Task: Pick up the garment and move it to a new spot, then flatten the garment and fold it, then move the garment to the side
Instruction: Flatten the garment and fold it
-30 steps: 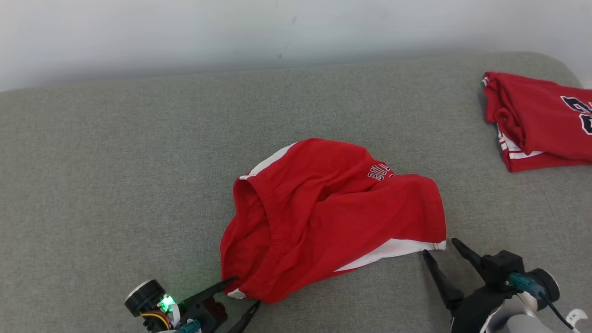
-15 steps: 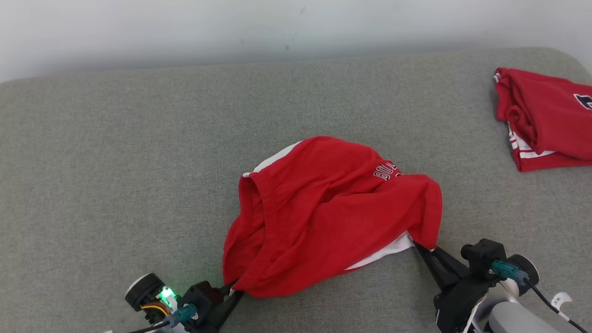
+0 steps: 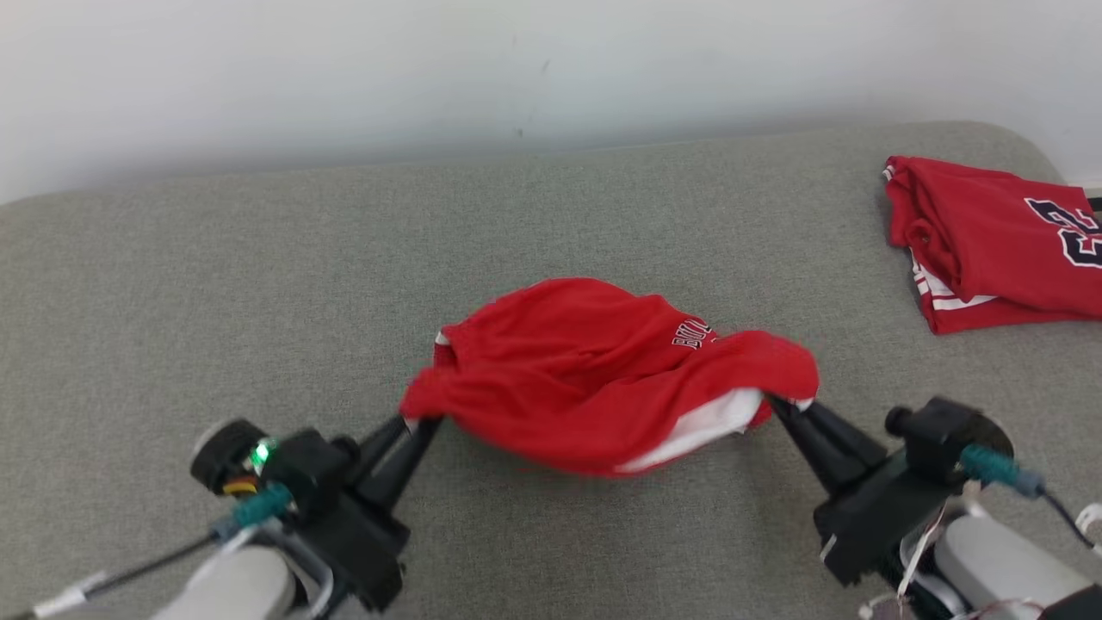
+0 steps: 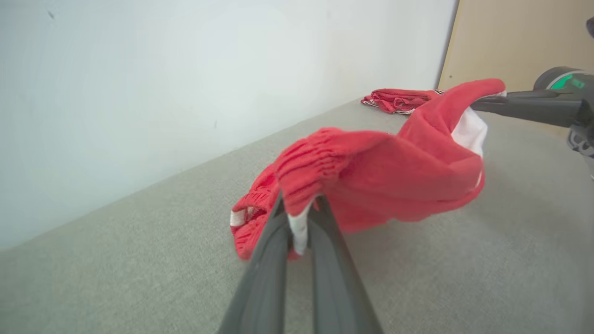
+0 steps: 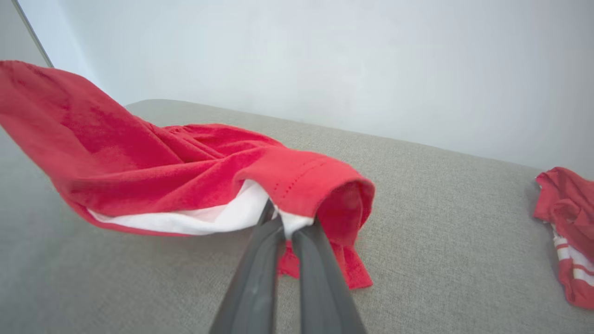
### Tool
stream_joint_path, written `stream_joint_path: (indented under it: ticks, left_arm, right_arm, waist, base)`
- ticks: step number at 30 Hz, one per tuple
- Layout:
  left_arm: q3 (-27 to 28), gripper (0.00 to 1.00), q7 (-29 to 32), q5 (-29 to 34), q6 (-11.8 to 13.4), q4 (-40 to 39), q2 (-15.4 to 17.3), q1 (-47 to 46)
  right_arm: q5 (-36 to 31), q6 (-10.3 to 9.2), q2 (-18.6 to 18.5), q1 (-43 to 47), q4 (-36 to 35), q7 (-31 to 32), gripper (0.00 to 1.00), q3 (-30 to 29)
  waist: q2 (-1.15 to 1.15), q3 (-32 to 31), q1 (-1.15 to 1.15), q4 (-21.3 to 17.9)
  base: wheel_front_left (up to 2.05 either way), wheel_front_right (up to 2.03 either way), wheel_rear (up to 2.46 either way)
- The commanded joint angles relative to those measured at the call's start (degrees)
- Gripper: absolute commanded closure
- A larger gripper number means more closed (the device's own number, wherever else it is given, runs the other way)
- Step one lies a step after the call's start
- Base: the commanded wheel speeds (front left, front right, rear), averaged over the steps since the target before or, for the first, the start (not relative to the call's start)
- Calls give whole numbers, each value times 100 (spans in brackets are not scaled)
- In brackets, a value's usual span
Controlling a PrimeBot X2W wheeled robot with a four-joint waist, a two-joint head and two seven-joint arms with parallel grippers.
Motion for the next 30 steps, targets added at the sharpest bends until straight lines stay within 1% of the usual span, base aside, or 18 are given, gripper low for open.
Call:
stream_joint_path:
  ticks: [1, 3, 4, 6, 8, 13, 15, 18, 21, 22, 23, 27, 30]
  left_arm:
    - [156, 100, 112, -183, -27, -188, 110, -305]
    - [194, 100, 187, -170, -38, -257, 157, -465]
    - [294, 100, 346, -348, -35, -356, 158, -772]
    - [427, 100, 564, -630, -62, -394, 97, -1168]
    - [504, 100, 806, -869, -83, -326, 97, -1684]
    - [670, 100, 1353, -1484, -85, 72, -101, -3170]
    - [632, 100, 1577, -1572, -87, 258, -155, -3839]
    - [494, 100, 1828, -1615, -87, 580, -264, -4855]
    - [480, 100, 1872, -1649, -87, 1018, -405, -5838]
    - [480, 100, 1872, -1649, -87, 1018, -405, -5838]
    - [443, 100, 1900, -1663, -83, 1156, -467, -6122]
    - [361, 100, 1777, -1618, -83, 1729, -650, -7198]
    - [298, 100, 1590, -1535, -82, 2177, -747, -7855]
  right_arm:
    - [267, -18, -127, -275, -158, -2, 100, -4]
    - [337, -18, -195, -406, -197, 31, 100, 39]
    - [628, -18, -260, -684, -253, 158, 100, 59]
    - [761, -18, -414, -1093, -342, 306, 100, 122]
    - [979, -18, -490, -1503, -407, 474, 100, 134]
    - [1457, -18, -609, -2901, -404, 1046, 100, 138]
    - [1570, -18, -646, -3589, -288, 1272, 100, 120]
    - [1813, -18, -518, -4610, 26, 1602, 100, 33]
    - [1899, -18, -379, -5653, 412, 1852, 100, -33]
    - [1899, -18, -379, -5653, 412, 1852, 100, -33]
    - [1926, -18, -318, -5967, 558, 1907, 100, -55]
    - [1661, -18, -144, -7114, 1177, 1999, 100, 41]
    - [1340, -18, -46, -7833, 1725, 1895, 100, 121]
  waist:
    - [0, -9, 0, -4]
    - [0, 10, 0, -2]
    - [0, 70, 0, 5]
    - [0, 190, 0, 33]
    - [0, 363, 0, 47]
    - [0, 1051, 0, 18]
    - [0, 1393, 0, -10]
    - [0, 1900, 0, -60]
    - [0, 2372, 0, -94]
    - [0, 2372, 0, -94]
    - [0, 2514, 0, -102]
    - [0, 2987, 0, -136]
    - [0, 3228, 0, -138]
  base:
    - [0, 0, 0]
    - [0, 0, 0]
    - [0, 0, 0]
    - [0, 0, 0]
    - [0, 0, 0]
    - [0, 0, 0]
    - [0, 0, 0]
    - [0, 0, 0]
    - [0, 0, 0]
    - [0, 0, 0]
    - [0, 0, 0]
    - [0, 0, 0]
    - [0, 0, 0]
